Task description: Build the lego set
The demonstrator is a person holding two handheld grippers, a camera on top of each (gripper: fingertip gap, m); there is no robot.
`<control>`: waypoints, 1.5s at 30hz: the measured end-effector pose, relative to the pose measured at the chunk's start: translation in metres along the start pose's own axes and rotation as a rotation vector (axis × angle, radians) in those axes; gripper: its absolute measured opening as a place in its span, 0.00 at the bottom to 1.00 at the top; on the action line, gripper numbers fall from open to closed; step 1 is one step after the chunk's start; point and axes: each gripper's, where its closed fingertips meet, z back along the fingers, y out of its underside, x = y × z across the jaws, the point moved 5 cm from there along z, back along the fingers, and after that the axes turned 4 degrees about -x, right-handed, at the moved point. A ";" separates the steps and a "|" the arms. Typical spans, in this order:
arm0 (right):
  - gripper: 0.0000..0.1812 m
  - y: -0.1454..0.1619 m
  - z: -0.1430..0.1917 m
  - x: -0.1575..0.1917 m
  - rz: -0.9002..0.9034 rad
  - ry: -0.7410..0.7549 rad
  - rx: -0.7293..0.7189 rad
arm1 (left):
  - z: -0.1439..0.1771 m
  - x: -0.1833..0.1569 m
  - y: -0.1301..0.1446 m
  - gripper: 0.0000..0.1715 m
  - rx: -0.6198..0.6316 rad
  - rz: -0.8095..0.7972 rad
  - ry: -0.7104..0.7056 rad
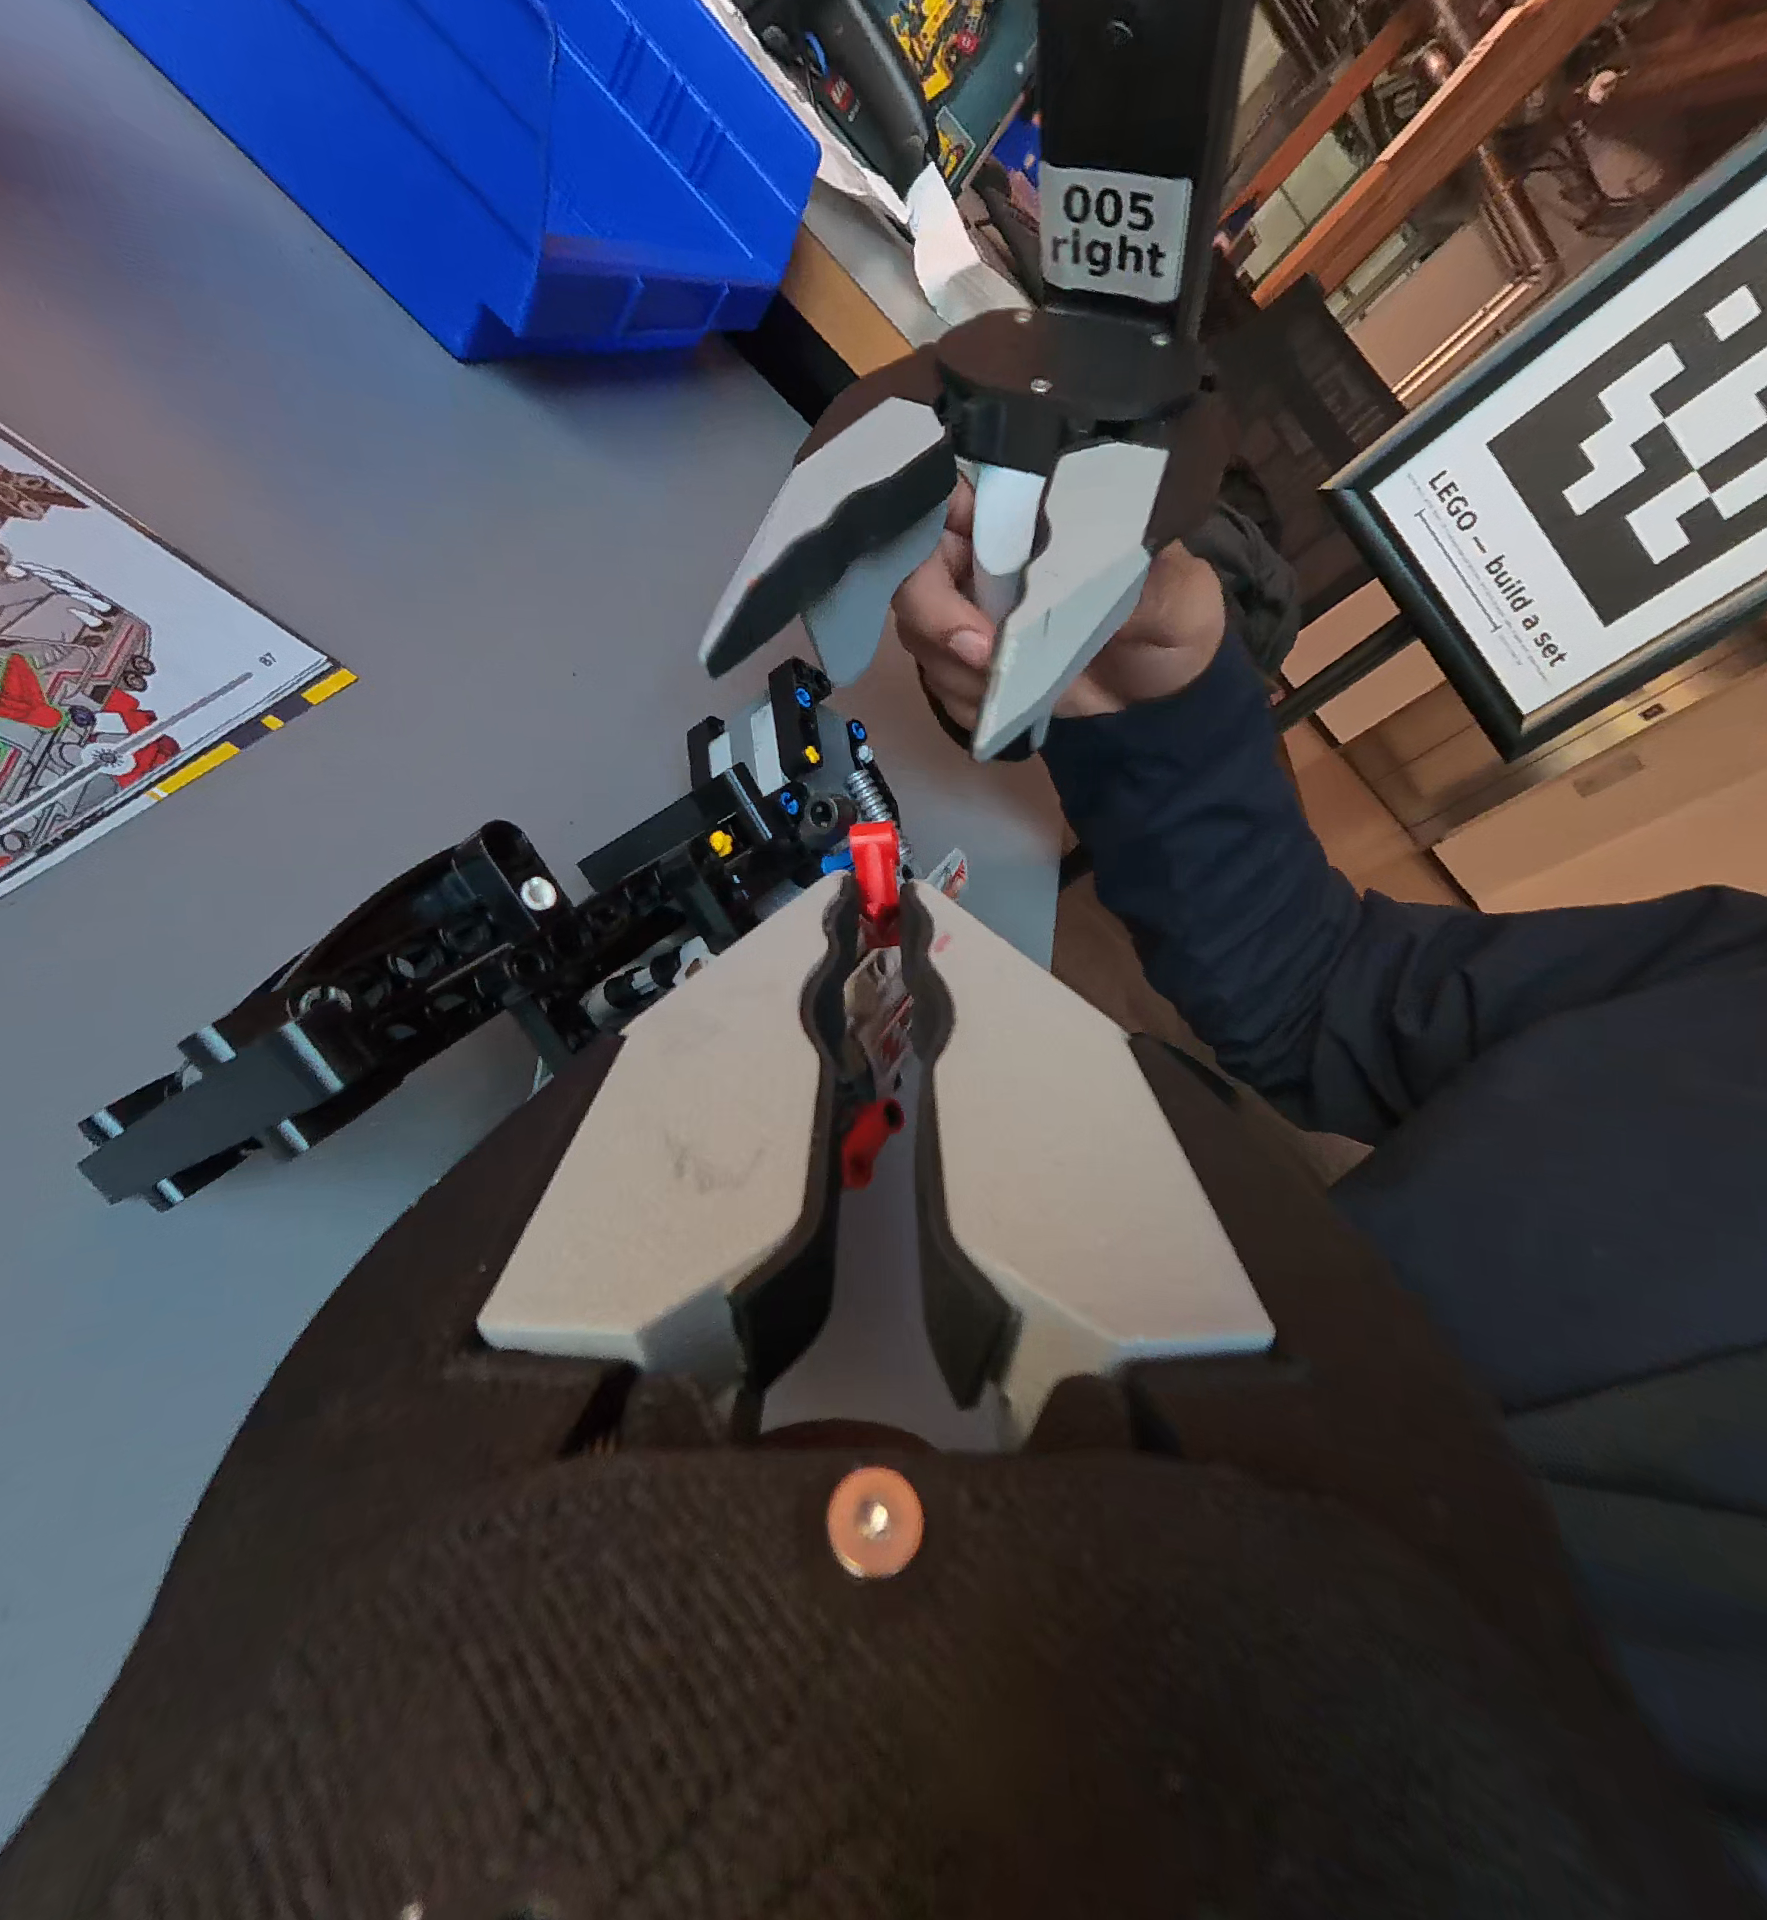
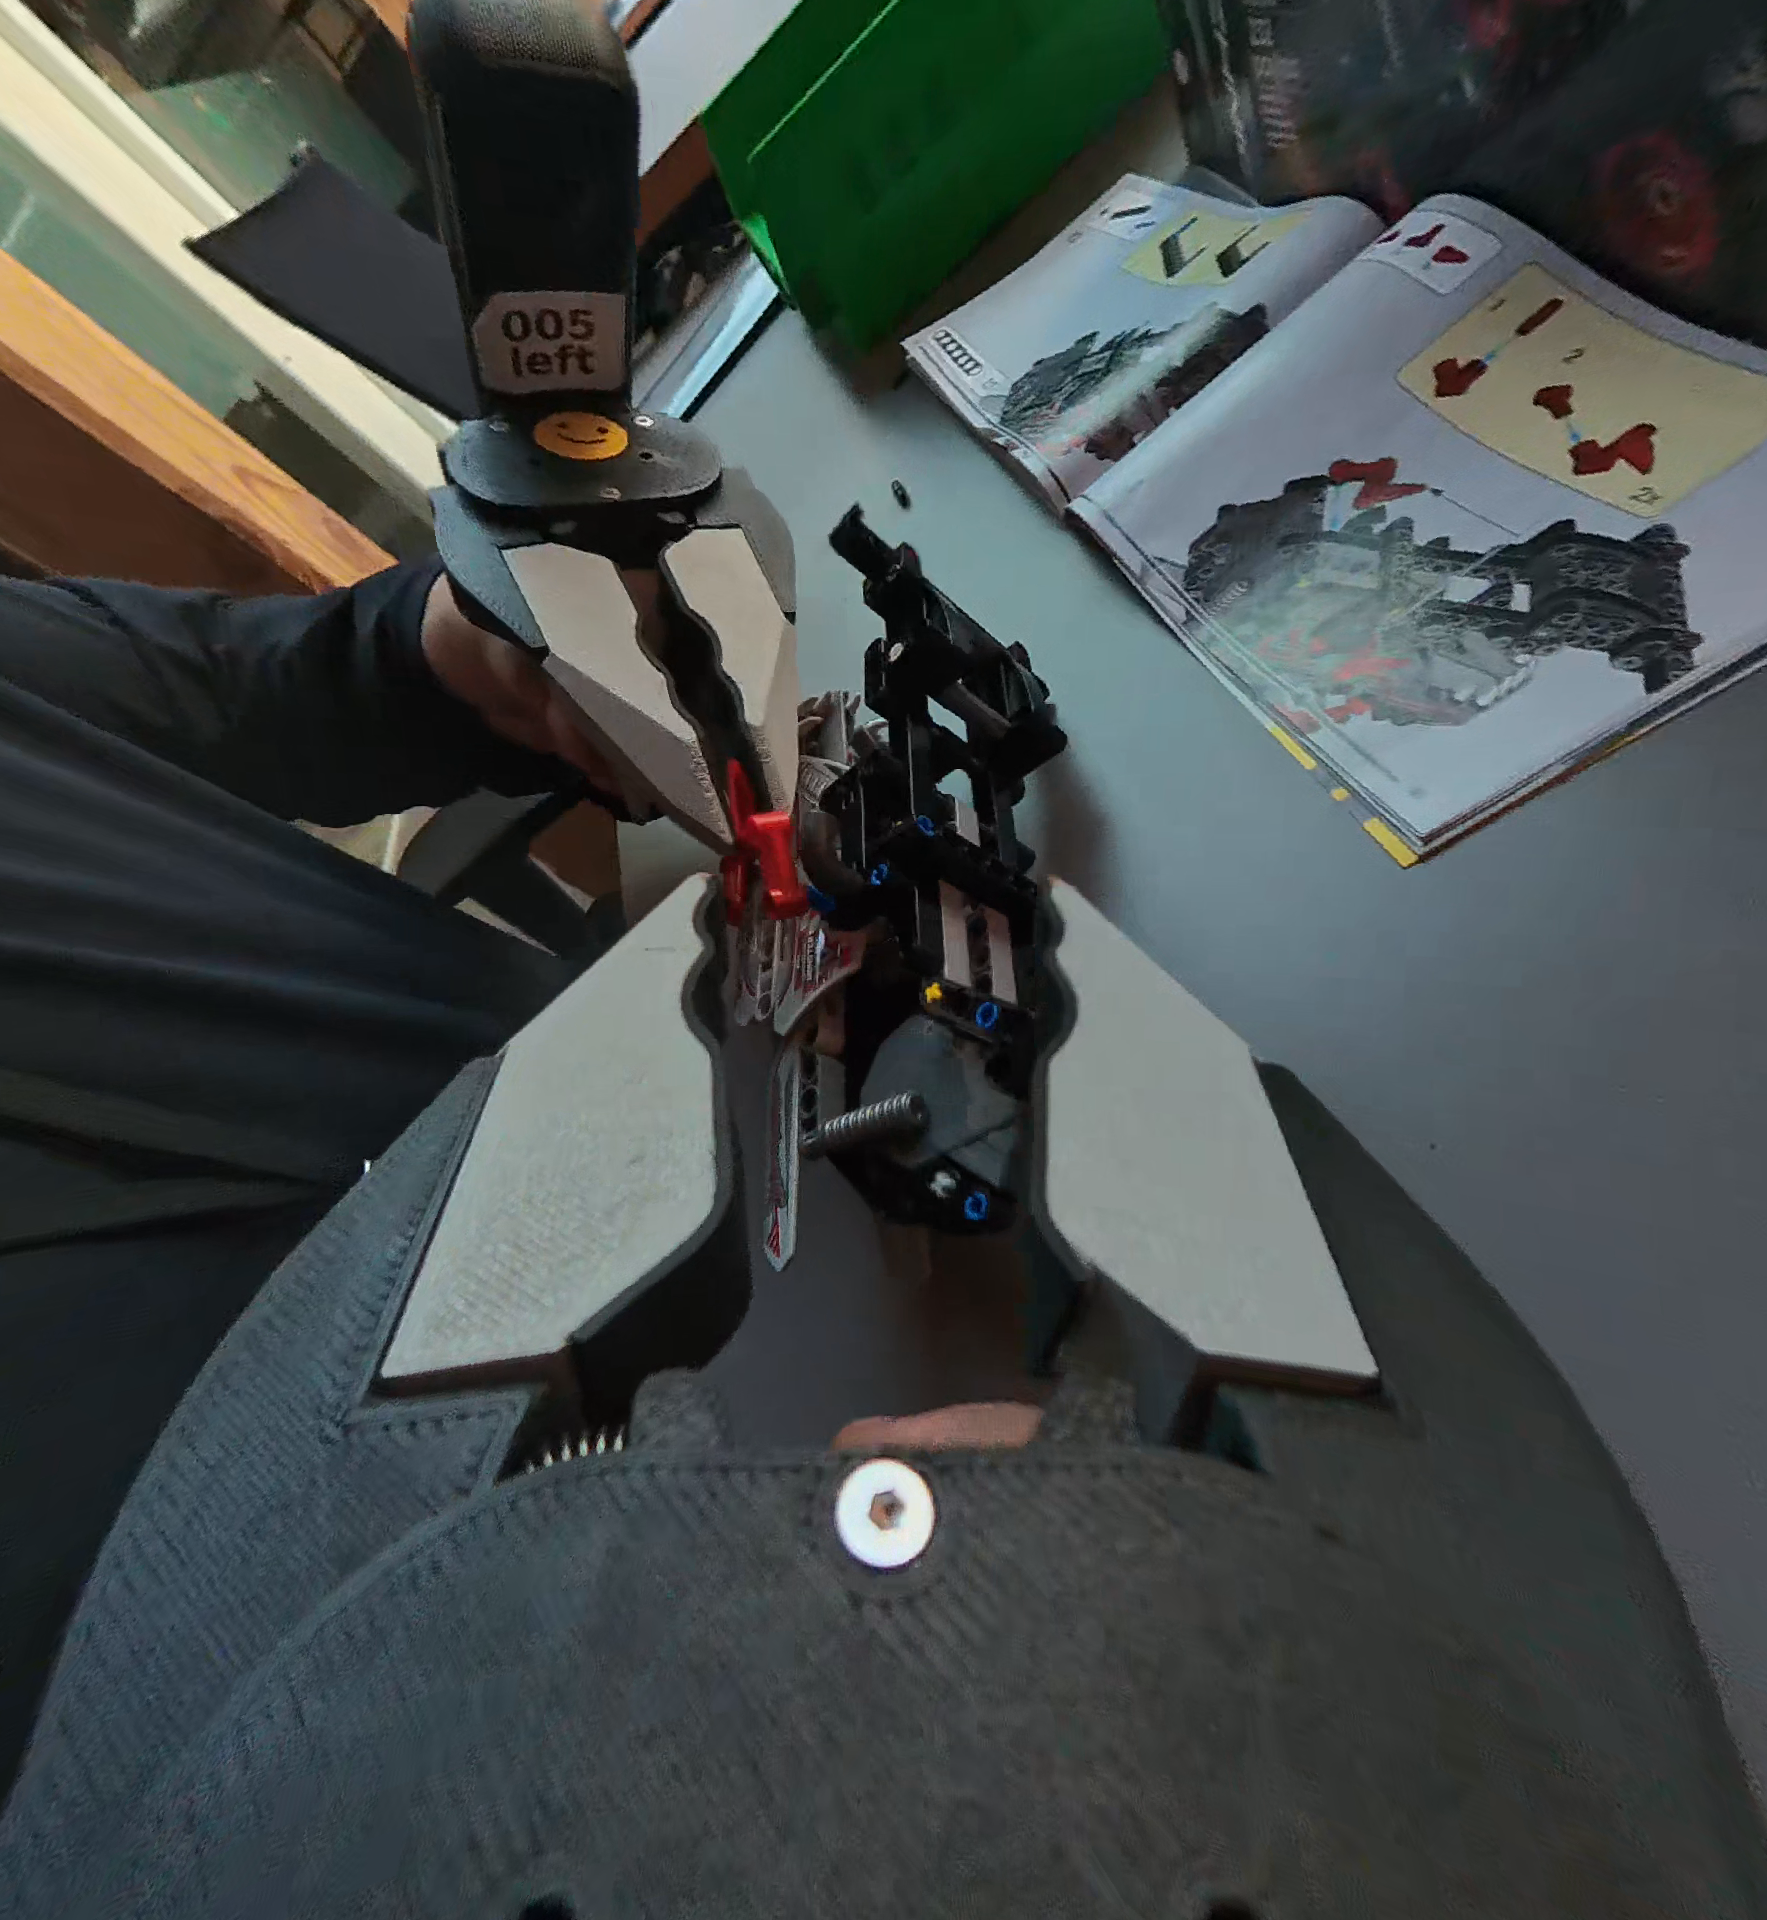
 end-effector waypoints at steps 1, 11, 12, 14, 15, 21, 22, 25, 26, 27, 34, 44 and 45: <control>0.30 0.000 -0.002 -0.001 -0.004 -0.015 0.012 | -0.001 0.000 0.001 0.02 0.005 0.004 -0.005; 0.30 0.005 -0.016 -0.010 -0.024 -0.086 0.155 | -0.001 0.003 0.007 0.02 -0.025 0.096 -0.055; 0.29 0.004 -0.016 -0.011 -0.033 -0.102 0.160 | 0.000 0.003 0.007 0.02 -0.040 0.109 -0.053; 0.30 0.005 -0.017 -0.013 -0.045 -0.116 0.186 | 0.001 0.005 0.006 0.02 -0.070 0.139 -0.050; 0.30 0.005 -0.017 -0.014 -0.042 -0.115 0.197 | 0.000 0.005 0.007 0.02 -0.072 0.149 -0.048; 0.33 0.003 -0.022 -0.014 -0.009 -0.098 0.234 | 0.000 0.007 0.005 0.02 -0.081 0.213 -0.028; 0.33 0.002 -0.023 -0.015 -0.006 -0.089 0.232 | 0.000 0.007 0.004 0.02 -0.087 0.224 -0.029; 0.28 -0.001 -0.024 -0.016 -0.017 -0.081 0.235 | 0.000 0.009 0.003 0.02 -0.074 0.234 -0.030; 0.28 -0.001 -0.024 -0.016 -0.024 -0.083 0.241 | 0.000 0.009 0.003 0.02 -0.071 0.237 -0.032; 0.28 -0.001 -0.025 -0.016 -0.028 -0.087 0.249 | 0.000 0.009 0.002 0.02 -0.065 0.239 -0.033; 0.24 -0.004 -0.030 -0.017 0.041 -0.102 0.327 | 0.000 0.015 -0.001 0.02 -0.056 0.267 -0.036; 0.22 -0.010 -0.028 -0.019 -0.022 -0.193 0.288 | 0.005 0.020 -0.007 0.02 0.021 0.204 -0.041; 0.27 -0.012 -0.027 -0.021 -0.049 -0.204 0.271 | 0.005 0.021 -0.009 0.02 0.026 0.193 -0.047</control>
